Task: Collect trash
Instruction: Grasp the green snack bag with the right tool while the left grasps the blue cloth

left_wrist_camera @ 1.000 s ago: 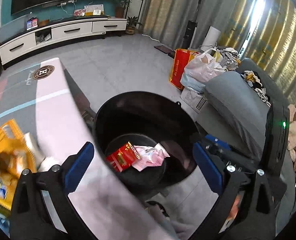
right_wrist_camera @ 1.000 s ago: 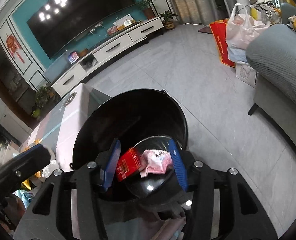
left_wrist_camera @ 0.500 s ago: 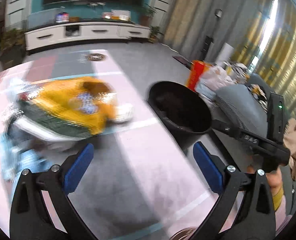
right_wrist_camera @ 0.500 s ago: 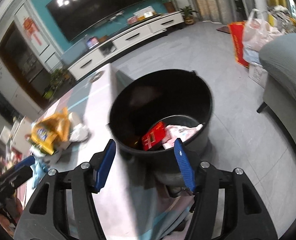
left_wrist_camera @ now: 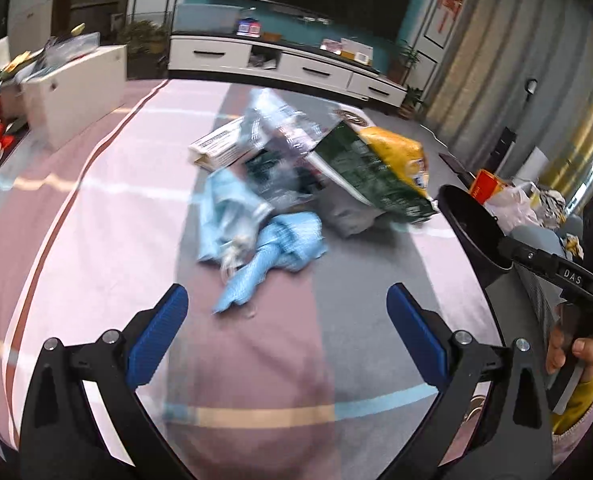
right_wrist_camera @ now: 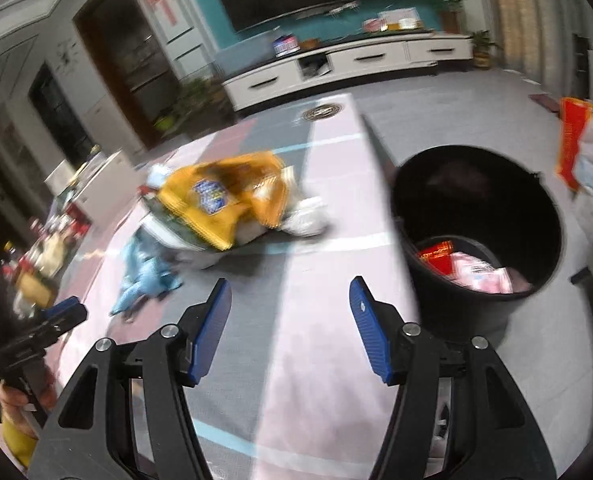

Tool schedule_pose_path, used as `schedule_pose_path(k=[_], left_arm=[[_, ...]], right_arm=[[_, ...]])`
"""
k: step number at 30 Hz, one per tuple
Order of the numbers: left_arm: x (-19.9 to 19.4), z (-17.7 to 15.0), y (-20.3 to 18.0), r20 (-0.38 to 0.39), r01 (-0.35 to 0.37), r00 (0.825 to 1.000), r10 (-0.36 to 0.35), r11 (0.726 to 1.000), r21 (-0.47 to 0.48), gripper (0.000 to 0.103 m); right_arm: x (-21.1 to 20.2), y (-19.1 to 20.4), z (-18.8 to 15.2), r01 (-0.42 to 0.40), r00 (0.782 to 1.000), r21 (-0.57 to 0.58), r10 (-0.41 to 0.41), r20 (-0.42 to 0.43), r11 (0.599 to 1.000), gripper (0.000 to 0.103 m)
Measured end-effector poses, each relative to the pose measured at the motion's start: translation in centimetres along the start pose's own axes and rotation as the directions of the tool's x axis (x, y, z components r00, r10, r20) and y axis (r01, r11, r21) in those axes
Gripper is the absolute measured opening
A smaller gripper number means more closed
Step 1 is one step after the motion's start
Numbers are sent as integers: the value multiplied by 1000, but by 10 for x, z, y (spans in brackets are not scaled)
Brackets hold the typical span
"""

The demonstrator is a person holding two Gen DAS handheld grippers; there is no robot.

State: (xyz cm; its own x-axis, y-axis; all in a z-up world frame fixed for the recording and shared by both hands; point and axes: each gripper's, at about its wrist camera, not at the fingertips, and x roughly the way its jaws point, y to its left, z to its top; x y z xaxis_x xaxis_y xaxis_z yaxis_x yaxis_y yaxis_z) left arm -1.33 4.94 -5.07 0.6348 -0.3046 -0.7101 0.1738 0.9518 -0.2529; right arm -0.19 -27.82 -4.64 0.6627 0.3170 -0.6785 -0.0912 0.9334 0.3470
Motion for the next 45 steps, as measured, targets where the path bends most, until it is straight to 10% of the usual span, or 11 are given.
schedule_pose_path(k=[9, 24, 37, 45], left_arm=[[22, -5, 17, -16, 19, 1000, -19, 1000, -1, 92], [62, -4, 27, -65, 59, 996, -60, 998, -4, 3], [-17, 43, 2, 172, 260, 952, -254, 966, -11, 3], [-23, 59, 3, 196, 259, 948, -252, 966, -12, 3]], right_arm=[[27, 40, -2, -20, 998, -75, 15, -63, 997, 61], [49, 43, 1, 9, 995, -66, -15, -94, 998, 61], [55, 73, 25, 10, 999, -217, -3, 32, 976, 61], [71, 103, 34, 24, 998, -408, 2, 63, 913, 53]])
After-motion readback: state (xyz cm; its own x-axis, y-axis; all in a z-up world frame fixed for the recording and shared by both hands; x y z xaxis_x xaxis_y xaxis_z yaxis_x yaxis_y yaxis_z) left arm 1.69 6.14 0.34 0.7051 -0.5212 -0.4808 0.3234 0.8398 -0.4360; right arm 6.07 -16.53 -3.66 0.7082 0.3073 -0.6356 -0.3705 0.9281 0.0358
